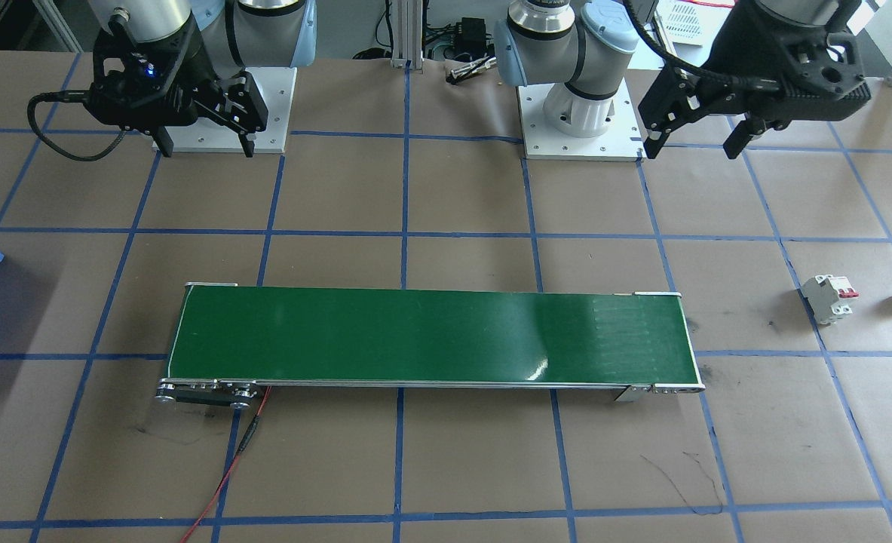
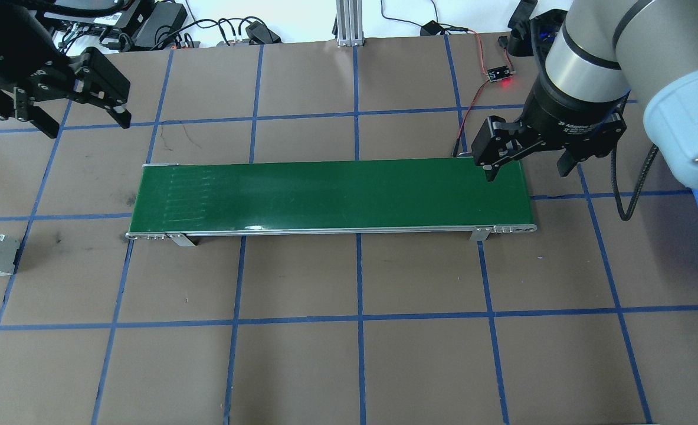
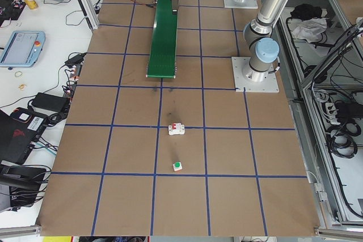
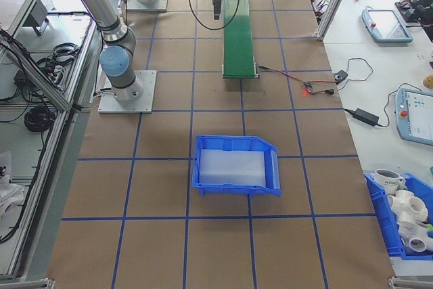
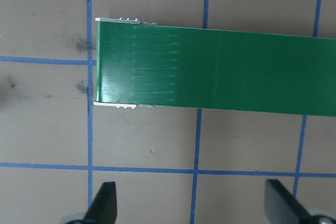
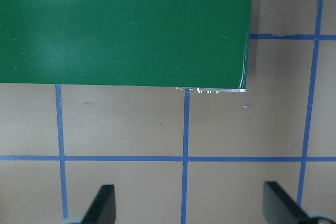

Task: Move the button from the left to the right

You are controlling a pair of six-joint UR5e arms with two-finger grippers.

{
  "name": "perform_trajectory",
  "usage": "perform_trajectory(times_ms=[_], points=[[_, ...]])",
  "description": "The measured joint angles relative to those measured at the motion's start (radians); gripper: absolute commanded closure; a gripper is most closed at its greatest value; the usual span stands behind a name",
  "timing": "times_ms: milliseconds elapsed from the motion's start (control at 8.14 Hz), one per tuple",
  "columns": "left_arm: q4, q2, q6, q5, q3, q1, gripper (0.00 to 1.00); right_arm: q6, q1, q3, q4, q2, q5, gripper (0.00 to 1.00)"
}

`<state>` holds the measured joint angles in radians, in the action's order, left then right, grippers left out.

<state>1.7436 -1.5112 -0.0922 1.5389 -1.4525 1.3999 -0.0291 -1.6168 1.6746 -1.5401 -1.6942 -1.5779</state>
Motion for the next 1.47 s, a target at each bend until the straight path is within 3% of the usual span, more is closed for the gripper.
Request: perform_trajectory(times_ms=[491, 860, 1228, 1474], points=[[-0.040, -0.087, -0.086, 0.012, 0.009, -0.359, 0.00, 0.000, 0.000, -0.001, 0.000, 0.000, 0.000, 0.00], [-0.059, -0.168, -0.288, 0.133, 0.020, -0.551, 0.00, 0.000, 0.000, 0.000, 0.000, 0.000, 0.000, 0.00], [-0.138, -0.323, -0.427, 0.156, 0.021, -0.778, 0.00, 0.000, 0.000, 0.000, 0.000, 0.000, 0.000, 0.00], [-0.239, -0.435, -0.473, 0.159, 0.040, -0.857, 0.00, 0.000, 0.000, 0.000, 0.000, 0.000, 0.000, 0.00]])
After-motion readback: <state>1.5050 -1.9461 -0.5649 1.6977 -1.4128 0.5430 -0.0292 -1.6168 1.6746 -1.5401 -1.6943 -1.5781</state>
